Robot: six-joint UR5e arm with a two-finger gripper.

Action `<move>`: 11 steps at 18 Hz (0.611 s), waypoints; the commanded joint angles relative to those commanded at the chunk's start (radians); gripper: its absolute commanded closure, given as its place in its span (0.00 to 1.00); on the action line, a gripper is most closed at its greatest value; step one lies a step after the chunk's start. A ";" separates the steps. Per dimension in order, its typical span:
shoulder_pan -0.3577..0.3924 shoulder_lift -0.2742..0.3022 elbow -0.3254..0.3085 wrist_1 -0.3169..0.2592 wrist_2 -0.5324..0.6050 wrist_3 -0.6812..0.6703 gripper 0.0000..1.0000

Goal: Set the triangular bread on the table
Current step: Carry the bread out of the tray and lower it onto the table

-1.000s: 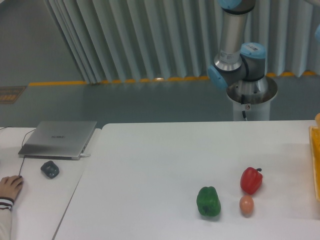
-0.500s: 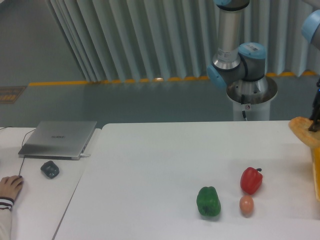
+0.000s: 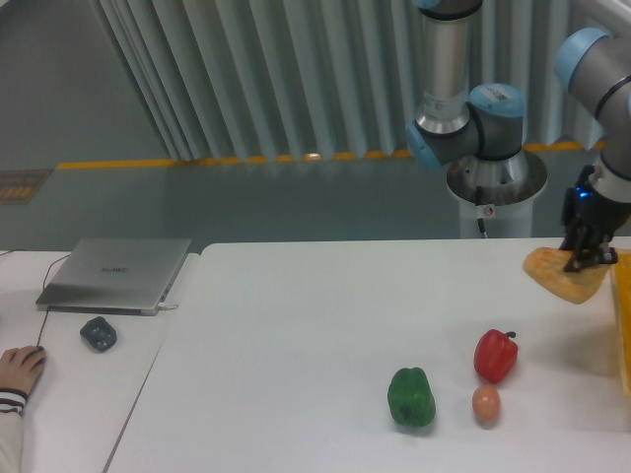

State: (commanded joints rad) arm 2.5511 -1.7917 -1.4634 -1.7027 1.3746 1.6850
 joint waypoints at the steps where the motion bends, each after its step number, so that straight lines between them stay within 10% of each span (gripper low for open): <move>1: -0.032 -0.002 -0.003 0.005 -0.015 -0.060 0.67; 11: -0.049 -0.009 -0.021 0.336 -0.080 -0.398 0.67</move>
State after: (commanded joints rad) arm 2.5019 -1.8009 -1.4848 -1.3671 1.2947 1.2872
